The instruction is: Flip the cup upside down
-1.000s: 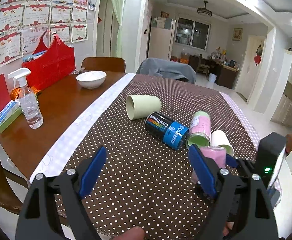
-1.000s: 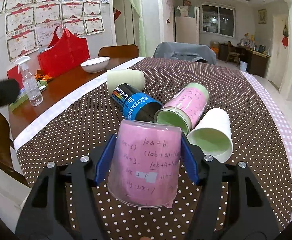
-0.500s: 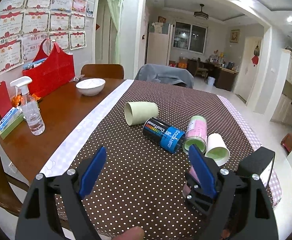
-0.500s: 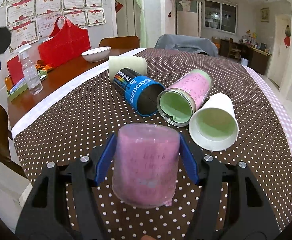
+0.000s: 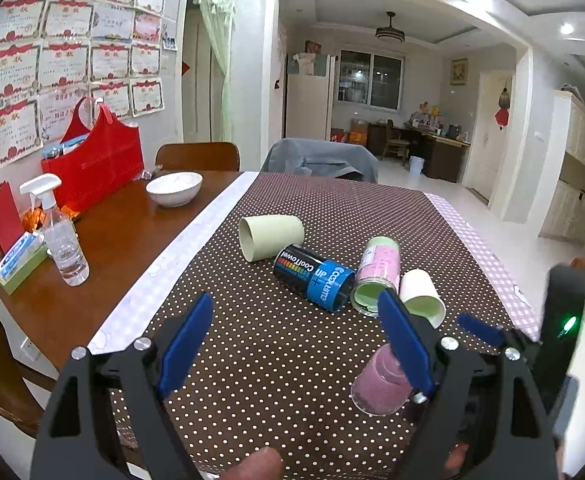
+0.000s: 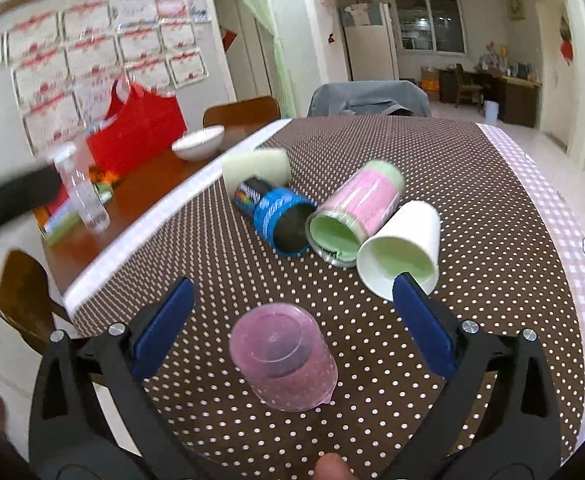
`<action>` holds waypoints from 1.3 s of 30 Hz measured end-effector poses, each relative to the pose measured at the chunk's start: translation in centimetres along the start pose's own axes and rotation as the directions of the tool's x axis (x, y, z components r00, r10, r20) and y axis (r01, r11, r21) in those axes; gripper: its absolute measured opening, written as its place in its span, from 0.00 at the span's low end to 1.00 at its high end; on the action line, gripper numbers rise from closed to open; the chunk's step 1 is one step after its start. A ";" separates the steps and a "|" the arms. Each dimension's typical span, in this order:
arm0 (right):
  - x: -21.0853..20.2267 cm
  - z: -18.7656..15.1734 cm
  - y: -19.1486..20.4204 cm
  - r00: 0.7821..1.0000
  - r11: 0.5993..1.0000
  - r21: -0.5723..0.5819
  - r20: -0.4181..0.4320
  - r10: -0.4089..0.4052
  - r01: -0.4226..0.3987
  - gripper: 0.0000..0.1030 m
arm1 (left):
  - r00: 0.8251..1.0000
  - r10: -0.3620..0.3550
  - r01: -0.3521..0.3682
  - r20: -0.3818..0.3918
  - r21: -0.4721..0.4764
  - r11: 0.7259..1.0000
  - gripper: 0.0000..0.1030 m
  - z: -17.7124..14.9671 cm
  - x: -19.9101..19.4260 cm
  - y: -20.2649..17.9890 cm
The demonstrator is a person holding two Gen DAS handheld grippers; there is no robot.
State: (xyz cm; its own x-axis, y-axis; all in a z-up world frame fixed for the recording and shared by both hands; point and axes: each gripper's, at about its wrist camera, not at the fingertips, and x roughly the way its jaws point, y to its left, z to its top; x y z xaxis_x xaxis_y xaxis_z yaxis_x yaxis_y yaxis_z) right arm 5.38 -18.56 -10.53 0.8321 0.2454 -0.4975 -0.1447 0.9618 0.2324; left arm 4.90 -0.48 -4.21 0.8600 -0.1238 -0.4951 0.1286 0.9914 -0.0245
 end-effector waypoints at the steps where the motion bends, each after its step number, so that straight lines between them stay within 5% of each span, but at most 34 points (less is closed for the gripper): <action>1: -0.6 0.4 -0.1 1.000 1.000 0.008 0.010 0.005 -0.005 0.94 | 1.000 0.000 0.000 0.006 0.007 1.000 0.81 0.1 -0.3 -0.2; 19: -9.1 4.5 -0.2 0.991 0.995 0.075 0.114 -0.069 0.061 0.94 | 0.995 0.009 -0.014 0.096 0.055 0.998 0.81 1.3 -5.1 -2.3; 39: -14.4 5.4 2.7 0.960 0.983 -0.003 0.214 -0.181 0.186 0.94 | 0.983 0.036 -0.050 0.182 0.073 0.996 0.81 2.1 -9.5 -3.3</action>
State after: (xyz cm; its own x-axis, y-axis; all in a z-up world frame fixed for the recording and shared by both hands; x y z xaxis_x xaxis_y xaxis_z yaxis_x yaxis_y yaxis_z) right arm -4.13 -20.17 1.82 0.9394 0.0354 -0.3409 0.0110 0.9910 0.1332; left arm -2.63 -2.66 2.42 0.9397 -0.0939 -0.3290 0.1212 0.9906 0.0635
